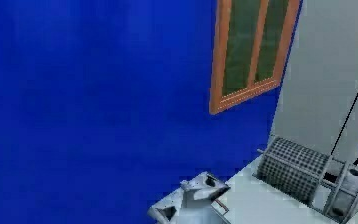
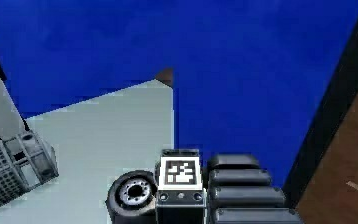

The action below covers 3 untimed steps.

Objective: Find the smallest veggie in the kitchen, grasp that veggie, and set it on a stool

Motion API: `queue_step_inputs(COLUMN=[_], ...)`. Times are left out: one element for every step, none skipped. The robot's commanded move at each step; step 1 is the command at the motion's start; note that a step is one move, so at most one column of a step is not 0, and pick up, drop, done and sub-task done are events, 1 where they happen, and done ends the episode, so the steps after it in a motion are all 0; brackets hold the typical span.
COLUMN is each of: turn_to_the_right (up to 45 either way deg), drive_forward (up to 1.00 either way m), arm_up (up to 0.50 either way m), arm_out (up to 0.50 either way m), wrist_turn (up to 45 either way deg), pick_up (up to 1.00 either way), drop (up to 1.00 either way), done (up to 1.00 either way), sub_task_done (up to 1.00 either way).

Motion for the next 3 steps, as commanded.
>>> queue_step_inputs(turn_to_the_right=[-45.0,-45.0,-45.0], drive_forward=[0.00,0.00,0.00], arm_up=[0.00,0.00,0.00], arm_out=[0.00,0.00,0.00], wrist_turn=[0.0,0.0,0.0], pick_up=[0.00,0.00,0.00], drop=[0.00,0.00,0.00], done=[0.00,0.00,0.00], sub_task_done=[0.00,0.00,0.00])
